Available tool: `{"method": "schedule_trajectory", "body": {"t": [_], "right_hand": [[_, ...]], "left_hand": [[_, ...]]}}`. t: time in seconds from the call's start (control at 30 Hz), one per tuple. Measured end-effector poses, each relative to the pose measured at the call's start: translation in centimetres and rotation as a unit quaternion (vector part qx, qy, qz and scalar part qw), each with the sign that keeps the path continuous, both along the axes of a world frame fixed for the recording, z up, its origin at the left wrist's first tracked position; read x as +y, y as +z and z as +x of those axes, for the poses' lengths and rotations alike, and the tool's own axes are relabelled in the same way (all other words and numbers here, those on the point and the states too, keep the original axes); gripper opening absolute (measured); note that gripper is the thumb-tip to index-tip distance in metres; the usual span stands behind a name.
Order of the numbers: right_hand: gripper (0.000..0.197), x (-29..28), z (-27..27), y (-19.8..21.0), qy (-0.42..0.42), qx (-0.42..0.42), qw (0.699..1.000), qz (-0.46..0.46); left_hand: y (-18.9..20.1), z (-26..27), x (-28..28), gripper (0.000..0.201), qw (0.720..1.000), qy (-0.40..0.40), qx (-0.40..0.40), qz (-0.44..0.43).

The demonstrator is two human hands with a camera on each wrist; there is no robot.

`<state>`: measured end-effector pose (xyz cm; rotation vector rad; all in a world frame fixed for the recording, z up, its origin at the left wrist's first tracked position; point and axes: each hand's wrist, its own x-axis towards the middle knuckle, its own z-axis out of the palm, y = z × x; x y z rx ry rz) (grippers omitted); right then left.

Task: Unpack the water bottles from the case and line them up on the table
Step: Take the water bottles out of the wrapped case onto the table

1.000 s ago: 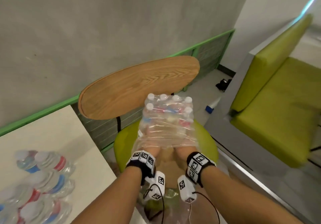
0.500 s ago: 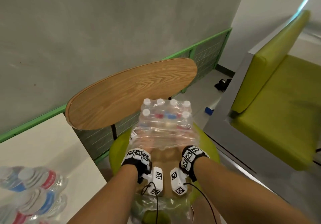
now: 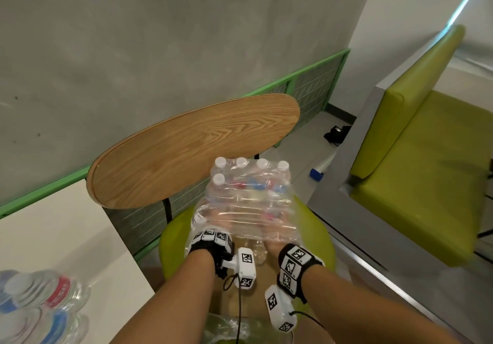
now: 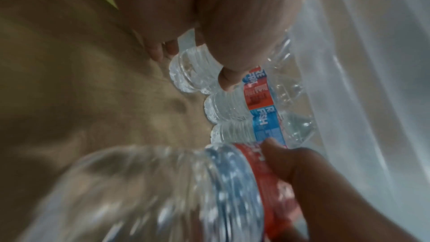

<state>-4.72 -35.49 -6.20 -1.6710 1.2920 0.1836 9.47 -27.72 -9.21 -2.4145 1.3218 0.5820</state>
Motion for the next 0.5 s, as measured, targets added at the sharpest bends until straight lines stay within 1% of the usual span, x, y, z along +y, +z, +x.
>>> {"method": "schedule_trajectory", "body": {"t": [0.03, 0.1, 0.13, 0.2, 0.23, 0.27, 0.3, 0.33, 0.37, 0.4, 0.43, 0.47, 0.5], "right_hand": [[0.022, 0.6, -0.1, 0.2, -0.021, -0.026, 0.999, 0.016], [0.026, 1.7, -0.7, 0.7, -0.006, -0.034, 0.999, 0.015], [0.029, 2.3, -1.1, 1.1, 0.027, -0.016, 0.999, 0.006], [0.028, 3.3, -1.6, 1.0, 0.044, 0.005, 0.999, -0.019], [0.027, 3.5, -1.9, 0.9, 0.029, -0.005, 0.999, -0.045], [0.028, 3.8, -2.0, 0.8, 0.005, -0.026, 0.999, -0.039], [0.030, 4.2, -2.1, 0.7, -0.017, -0.055, 0.998, -0.024], [0.031, 4.6, -2.3, 0.7, -0.048, -0.076, 0.996, 0.021], [0.031, 5.1, -2.5, 1.0, -0.098, -0.100, 0.989, 0.046], [0.031, 5.3, -2.8, 1.2, -0.136, -0.129, 0.979, 0.077], [0.033, 5.7, -3.2, 1.2, -0.142, -0.139, 0.976, 0.087], [0.035, 6.0, -3.8, 0.7, -0.128, -0.140, 0.978, 0.081], [0.036, 6.3, -4.3, 0.6, -0.116, -0.139, 0.981, 0.071]], "left_hand": [[-0.1, 0.3, 0.1, 0.050, 1.000, 0.005, -0.003, 0.008], [0.0, 0.7, 0.1, 0.060, 1.000, 0.025, 0.007, 0.007], [-0.4, 0.8, -0.1, 0.066, 0.999, 0.032, 0.021, 0.001], [-0.7, 0.4, -0.3, 0.073, 0.999, 0.031, 0.017, -0.033], [-1.1, 0.5, -0.4, 0.071, 0.999, 0.027, 0.020, -0.036], [-1.0, 0.4, -0.3, 0.067, 0.998, 0.041, 0.046, -0.034], [-0.6, 0.3, 0.2, 0.063, 0.997, 0.039, 0.058, -0.033], [-0.6, 0.0, 0.5, 0.059, 0.996, 0.037, 0.071, -0.032], [-0.3, -0.8, 1.1, 0.058, 0.996, 0.037, 0.076, -0.021], [0.6, -1.7, 2.0, 0.055, 0.994, 0.055, 0.095, -0.018], [0.9, -2.5, 2.6, 0.051, 0.990, 0.074, 0.119, -0.027], [0.4, -3.2, 3.0, 0.043, 0.982, 0.112, 0.146, -0.040], [0.1, -3.7, 3.1, 0.032, 0.969, 0.166, 0.169, -0.075]]}}
